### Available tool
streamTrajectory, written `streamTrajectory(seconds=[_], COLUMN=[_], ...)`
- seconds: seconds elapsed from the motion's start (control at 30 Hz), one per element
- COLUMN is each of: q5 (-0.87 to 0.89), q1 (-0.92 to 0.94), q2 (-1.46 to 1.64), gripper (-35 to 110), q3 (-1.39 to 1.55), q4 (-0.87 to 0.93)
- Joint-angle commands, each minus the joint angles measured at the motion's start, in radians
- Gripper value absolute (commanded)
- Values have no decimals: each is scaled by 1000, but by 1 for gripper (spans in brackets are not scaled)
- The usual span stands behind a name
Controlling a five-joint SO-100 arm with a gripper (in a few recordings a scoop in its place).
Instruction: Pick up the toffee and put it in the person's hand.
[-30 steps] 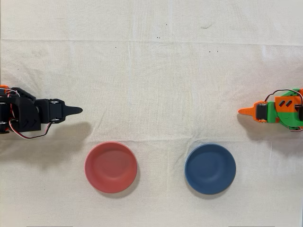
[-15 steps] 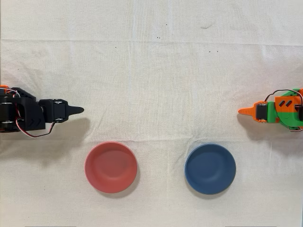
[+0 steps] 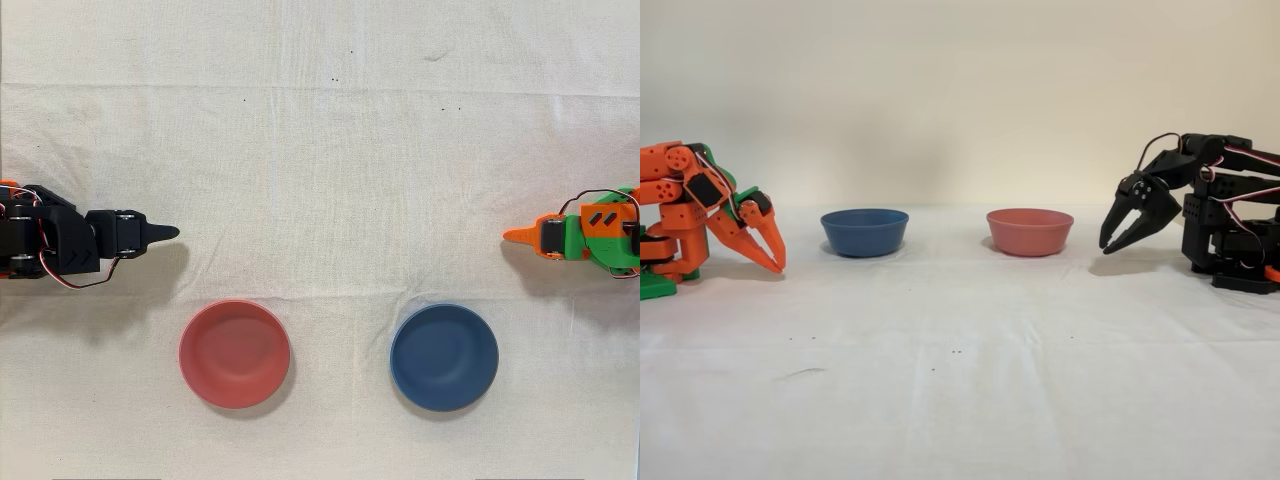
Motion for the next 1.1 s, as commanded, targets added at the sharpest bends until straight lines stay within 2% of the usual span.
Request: streamTrajectory(seconds=[0.0,0.43,1.07], q5=[25,29,51], q1=[-20,-20,-37], q2=[37,94,94], gripper=[0,0,0], q3=[25,95,193], q4=[-8,-3,-92])
